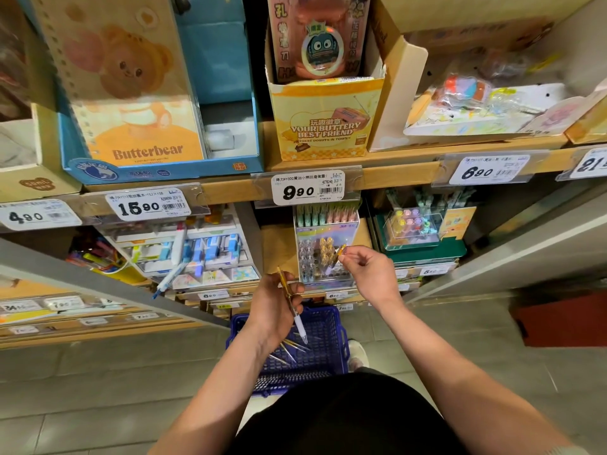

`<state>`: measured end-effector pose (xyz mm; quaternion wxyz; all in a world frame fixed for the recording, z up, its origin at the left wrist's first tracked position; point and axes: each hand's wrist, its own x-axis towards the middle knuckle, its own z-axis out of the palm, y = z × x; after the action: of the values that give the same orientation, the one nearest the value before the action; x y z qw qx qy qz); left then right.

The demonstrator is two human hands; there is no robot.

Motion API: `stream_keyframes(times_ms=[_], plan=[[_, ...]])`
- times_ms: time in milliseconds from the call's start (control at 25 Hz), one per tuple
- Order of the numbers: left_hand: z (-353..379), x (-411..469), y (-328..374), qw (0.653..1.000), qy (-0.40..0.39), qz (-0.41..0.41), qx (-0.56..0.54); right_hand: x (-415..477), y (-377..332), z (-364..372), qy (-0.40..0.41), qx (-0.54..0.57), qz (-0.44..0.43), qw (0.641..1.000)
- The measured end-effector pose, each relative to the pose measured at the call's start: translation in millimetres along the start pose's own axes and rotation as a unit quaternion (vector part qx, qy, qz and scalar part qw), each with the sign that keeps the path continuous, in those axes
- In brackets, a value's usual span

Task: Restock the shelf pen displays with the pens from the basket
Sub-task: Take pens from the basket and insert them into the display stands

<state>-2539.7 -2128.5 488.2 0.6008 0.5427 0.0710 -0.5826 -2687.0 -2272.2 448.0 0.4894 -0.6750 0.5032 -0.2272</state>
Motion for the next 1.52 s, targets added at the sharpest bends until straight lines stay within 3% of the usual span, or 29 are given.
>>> stream_keyframes(times_ms=[160, 640, 1000, 1160, 1240, 1320, 1400, 1520], plan=[[-7.2, -0.4, -2.0, 0.998, -0.001, 0.004, 0.058, 0.6, 1.4, 9.0, -0.029, -0.066, -0.024, 0.997], [-12.7, -1.3, 0.7, 1.000, -0.028, -0.004, -0.012, 3.7, 9.3, 31.9, -0.094, -0.254, -0.024, 0.962], [-11.8, -1.1, -4.6, 0.999, -0.031, 0.010, 0.000, 3.8, 7.4, 38.2, -0.091, -0.290, -0.004, 0.953], [-9.6, -0.6, -9.3, 0.998, -0.040, 0.036, 0.015, 5.5, 0.1, 31.7, -0.123, -0.258, 0.079, 0.955], [-8.7, 1.0, -10.9, 0.998, -0.035, 0.044, 0.021, 2.4, -6.0, 22.9, -0.121, -0.229, 0.079, 0.963], [-6.8, 2.8, -13.3, 0.998, -0.026, 0.047, 0.030, -4.7, -15.1, 13.5, -0.127, -0.084, 0.079, 0.985], [-3.6, 4.2, -16.3, 0.998, -0.025, 0.044, 0.039, -11.9, -27.2, 5.9, -0.177, 0.079, 0.098, 0.976], [2.5, 4.7, -21.0, 0.998, -0.030, 0.034, 0.052, -16.8, -37.5, 4.1, -0.226, 0.096, 0.096, 0.965]])
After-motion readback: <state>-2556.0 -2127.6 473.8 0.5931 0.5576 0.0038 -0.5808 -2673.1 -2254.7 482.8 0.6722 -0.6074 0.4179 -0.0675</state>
